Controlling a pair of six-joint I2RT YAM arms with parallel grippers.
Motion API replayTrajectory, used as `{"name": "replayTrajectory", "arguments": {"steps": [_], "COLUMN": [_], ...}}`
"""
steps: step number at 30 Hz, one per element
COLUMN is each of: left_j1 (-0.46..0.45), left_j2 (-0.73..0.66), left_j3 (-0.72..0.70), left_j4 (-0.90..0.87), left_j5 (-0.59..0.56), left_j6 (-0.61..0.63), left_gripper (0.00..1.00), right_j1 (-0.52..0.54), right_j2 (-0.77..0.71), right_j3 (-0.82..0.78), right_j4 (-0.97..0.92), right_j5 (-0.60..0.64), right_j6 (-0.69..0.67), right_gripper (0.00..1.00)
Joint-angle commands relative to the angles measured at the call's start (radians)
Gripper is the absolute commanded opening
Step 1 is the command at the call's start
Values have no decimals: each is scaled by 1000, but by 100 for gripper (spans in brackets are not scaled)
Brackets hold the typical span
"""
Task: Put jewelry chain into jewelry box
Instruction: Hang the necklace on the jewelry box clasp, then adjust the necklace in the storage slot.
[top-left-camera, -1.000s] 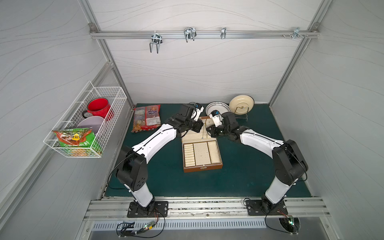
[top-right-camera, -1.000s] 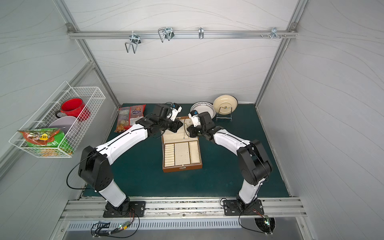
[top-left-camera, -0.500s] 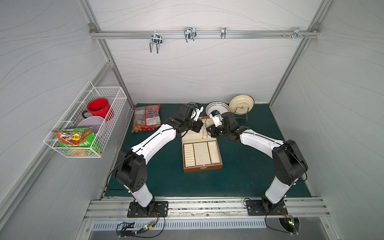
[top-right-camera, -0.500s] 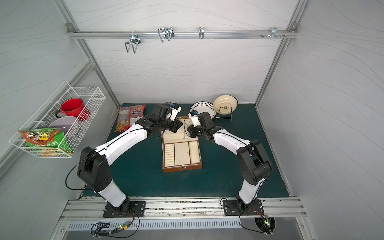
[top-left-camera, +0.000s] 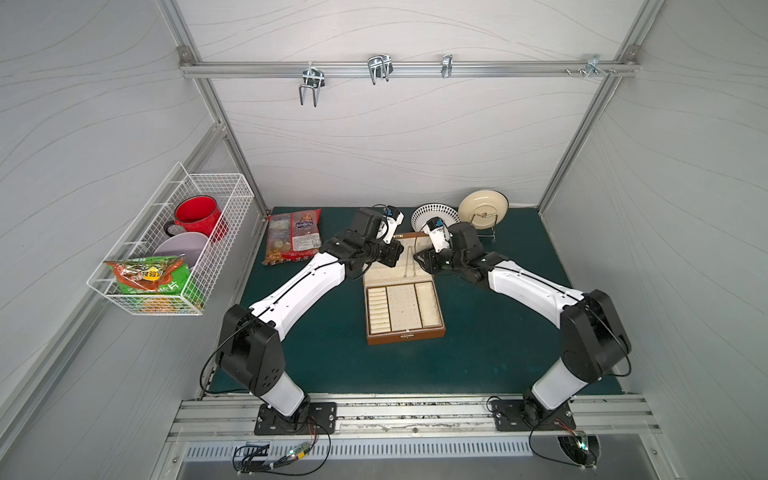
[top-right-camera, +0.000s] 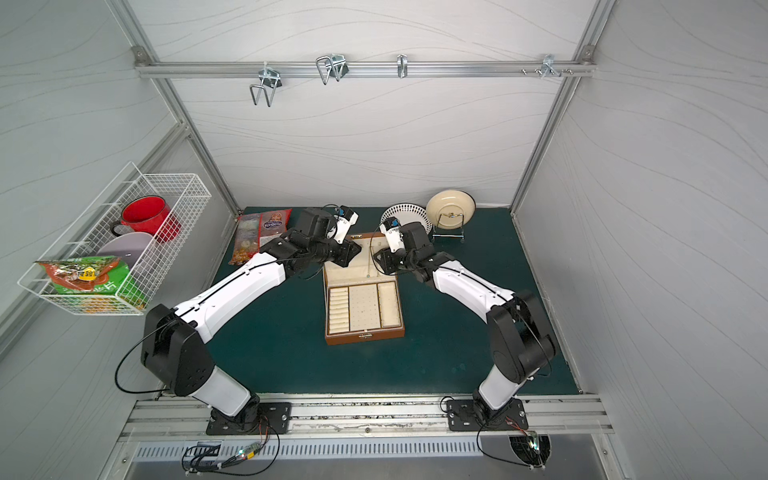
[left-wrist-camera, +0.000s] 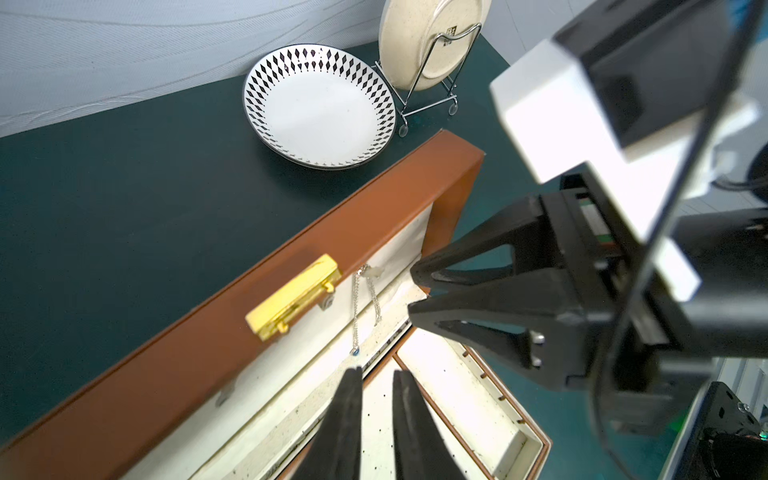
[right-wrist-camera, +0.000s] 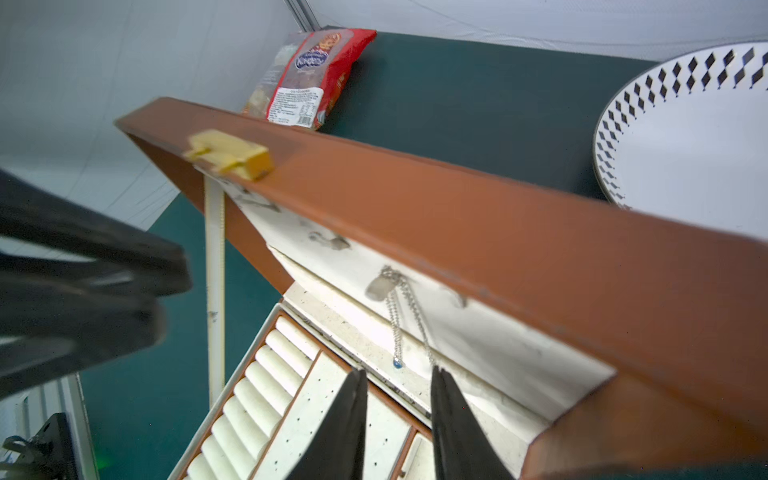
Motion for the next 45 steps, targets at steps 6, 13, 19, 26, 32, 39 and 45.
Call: {"name": "replayTrajectory", "arguments": {"steps": [6, 13, 19, 26, 32, 39, 45], "left_j1": [4, 4, 3, 2, 2, 1, 1], "left_j2": [-78, -131, -123, -105, -131, -143, -157], "left_j3": [-90, -204, -203, -169, -180, -189, -206], "left_j4": [16, 87, 96, 67, 56, 53, 43], "left_j5": [0, -14, 2, 3, -10, -15, -81], "left_j6": [7, 107, 94, 55, 37, 8, 2], "left_gripper": [19, 21, 23, 23, 24, 22, 22], "right_j1": [36, 41, 44, 43, 44, 47, 112], "right_j2": [-185, -339, -409, -362, -334, -237, -137], "right_j3": [-85, -195, -253, -202, -207, -137, -105], "right_j4": [-37, -21, -48, -163, -137, -195, -177], "right_j5": [60, 119, 171, 258, 265, 273, 307], "right_j6": [11, 1, 51, 339, 611, 687, 477], "right_gripper": [49, 99, 99, 99, 95, 84, 58]}}
